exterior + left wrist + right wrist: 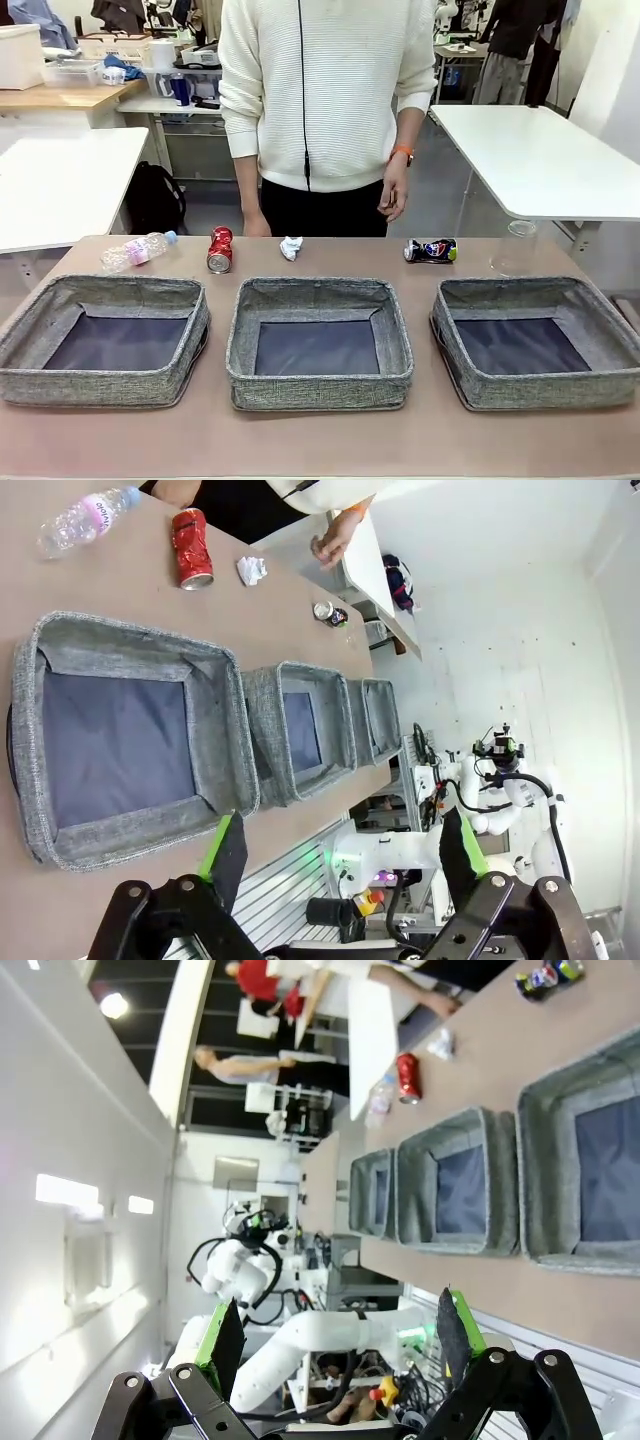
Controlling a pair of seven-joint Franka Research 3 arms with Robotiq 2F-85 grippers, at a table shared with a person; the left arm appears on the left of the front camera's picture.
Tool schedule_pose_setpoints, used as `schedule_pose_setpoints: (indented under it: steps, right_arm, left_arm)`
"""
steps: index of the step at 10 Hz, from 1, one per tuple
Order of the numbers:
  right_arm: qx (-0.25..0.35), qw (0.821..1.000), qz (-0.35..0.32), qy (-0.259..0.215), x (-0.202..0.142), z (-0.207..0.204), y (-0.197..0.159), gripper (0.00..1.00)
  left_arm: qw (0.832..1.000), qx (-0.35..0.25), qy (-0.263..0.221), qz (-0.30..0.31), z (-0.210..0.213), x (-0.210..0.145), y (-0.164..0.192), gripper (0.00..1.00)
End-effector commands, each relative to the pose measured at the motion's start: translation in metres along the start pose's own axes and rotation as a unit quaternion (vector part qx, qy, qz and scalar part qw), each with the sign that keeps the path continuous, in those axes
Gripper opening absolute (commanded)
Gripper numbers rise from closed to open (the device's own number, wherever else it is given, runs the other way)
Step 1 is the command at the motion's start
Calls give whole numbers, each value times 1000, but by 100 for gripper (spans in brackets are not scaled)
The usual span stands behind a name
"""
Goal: Sort the waste into the appropriate baskets.
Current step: Pick up the waste item pointed out by the person.
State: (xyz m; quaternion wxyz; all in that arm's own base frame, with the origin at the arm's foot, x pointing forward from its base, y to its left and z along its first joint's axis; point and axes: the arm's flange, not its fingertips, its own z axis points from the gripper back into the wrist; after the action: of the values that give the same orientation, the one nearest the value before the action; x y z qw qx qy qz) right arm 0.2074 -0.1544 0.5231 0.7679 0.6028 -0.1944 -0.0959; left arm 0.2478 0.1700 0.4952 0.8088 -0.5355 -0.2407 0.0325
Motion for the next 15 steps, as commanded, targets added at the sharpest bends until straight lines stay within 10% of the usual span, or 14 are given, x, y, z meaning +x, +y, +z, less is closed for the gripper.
schedule_pose_setpoints:
  steps: [1, 11, 15]
  right_arm:
    - [8, 1000, 14, -1, 4, 0, 2, 100]
    - [-2, 1000, 0, 1, 0, 0, -2, 100]
    - [-210, 880, 321, 279, 59, -208, 53, 100]
  left_arm:
    - [1000, -10, -4, -12, 0, 3, -1, 100]
    - [1000, -10, -4, -12, 0, 3, -1, 100]
    - [1000, -10, -4, -12, 0, 3, -1, 100]
